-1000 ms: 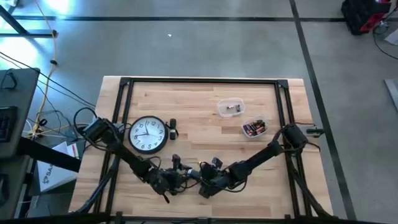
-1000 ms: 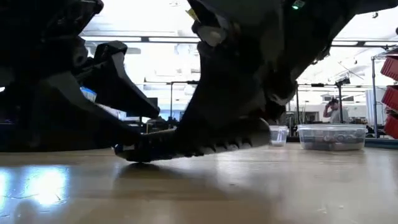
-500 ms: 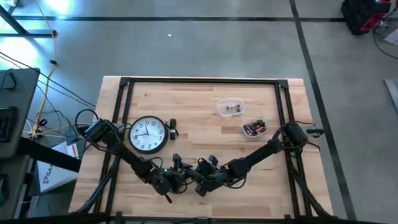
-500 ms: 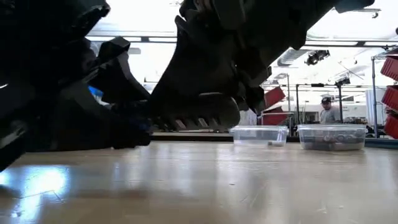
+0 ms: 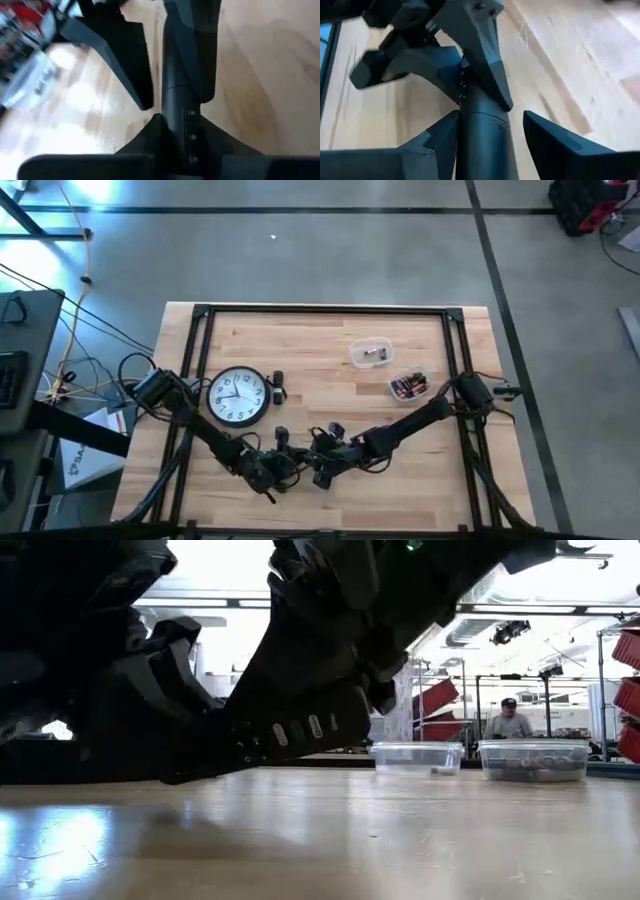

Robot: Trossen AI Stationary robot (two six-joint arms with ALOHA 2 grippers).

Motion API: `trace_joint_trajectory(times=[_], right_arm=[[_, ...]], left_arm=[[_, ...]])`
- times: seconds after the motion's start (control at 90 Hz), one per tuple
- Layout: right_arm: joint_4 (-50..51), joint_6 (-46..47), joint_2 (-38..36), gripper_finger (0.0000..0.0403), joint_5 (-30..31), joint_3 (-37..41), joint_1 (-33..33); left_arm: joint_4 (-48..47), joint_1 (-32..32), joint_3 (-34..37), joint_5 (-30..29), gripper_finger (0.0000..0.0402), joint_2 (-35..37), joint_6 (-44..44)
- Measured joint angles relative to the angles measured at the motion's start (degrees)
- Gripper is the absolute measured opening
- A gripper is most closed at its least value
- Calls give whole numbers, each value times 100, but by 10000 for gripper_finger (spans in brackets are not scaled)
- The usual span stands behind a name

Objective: Insert battery
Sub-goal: Put the black remote control face up on the center of the table

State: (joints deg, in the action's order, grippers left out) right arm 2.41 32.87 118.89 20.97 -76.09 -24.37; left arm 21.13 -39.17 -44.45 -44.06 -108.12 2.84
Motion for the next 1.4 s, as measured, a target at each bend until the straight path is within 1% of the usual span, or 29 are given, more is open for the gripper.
trace_joint_trajectory(times=[0.089, 0.156, 0.244, 0.322, 0.389, 0.444, 0.544, 0.656, 0.722, 0.767, 0.911, 1.067, 1.178, 1.278, 1.4], right_arm=[[72, -704, -225, 190, 43, 7, 6], [221, -1346, -411, 190, 295, 7, -27], [273, -2290, -565, 190, 658, 4, -144], [275, -2921, -608, 190, 968, 4, -228], [280, -3401, -609, 190, 1190, 4, -306], [285, -3622, -610, 190, 1312, 4, -350], [287, -3716, -614, 191, 1406, 4, -406], [287, -3786, -614, 191, 1562, 4, -462], [293, -3786, -614, 191, 1597, 4, -471], [293, -3786, -614, 191, 1598, 4, -482], [266, -3739, -577, 191, 1604, 4, -525], [236, -3490, -434, 191, 1621, 4, -599], [127, -3422, -372, 191, 1797, 4, -653], [124, -3435, -347, 191, 1957, 4, -688], [112, -3491, -347, 191, 2242, 4, -712]], left_arm=[[-607, 76, 0, 289, 52, 250, 430], [-969, 177, 0, 656, 52, 483, 681], [-1230, 401, -2, 1160, 52, 766, 1006], [-1467, 651, -1, 1692, 52, 913, 1255], [-1513, 906, 0, 2262, 52, 1002, 1447], [-1517, 1145, -2, 2715, 52, 1025, 1607], [-1601, 1547, 0, 3372, 52, 1012, 1885], [-1597, 1992, 0, 3906, 52, 1012, 2198], [-1591, 2228, 0, 4127, 52, 1012, 2257], [-1587, 2366, 0, 4209, 52, 1012, 2235], [-1595, 2673, 0, 4204, 53, 1012, 2031], [-1565, 2848, 0, 4200, 98, 914, 1874], [-1456, 2921, 0, 4185, 114, 722, 1767], [-1354, 2964, -5, 4163, 117, 585, 1648], [-1350, 2954, -9, 4077, 119, 596, 1546]])
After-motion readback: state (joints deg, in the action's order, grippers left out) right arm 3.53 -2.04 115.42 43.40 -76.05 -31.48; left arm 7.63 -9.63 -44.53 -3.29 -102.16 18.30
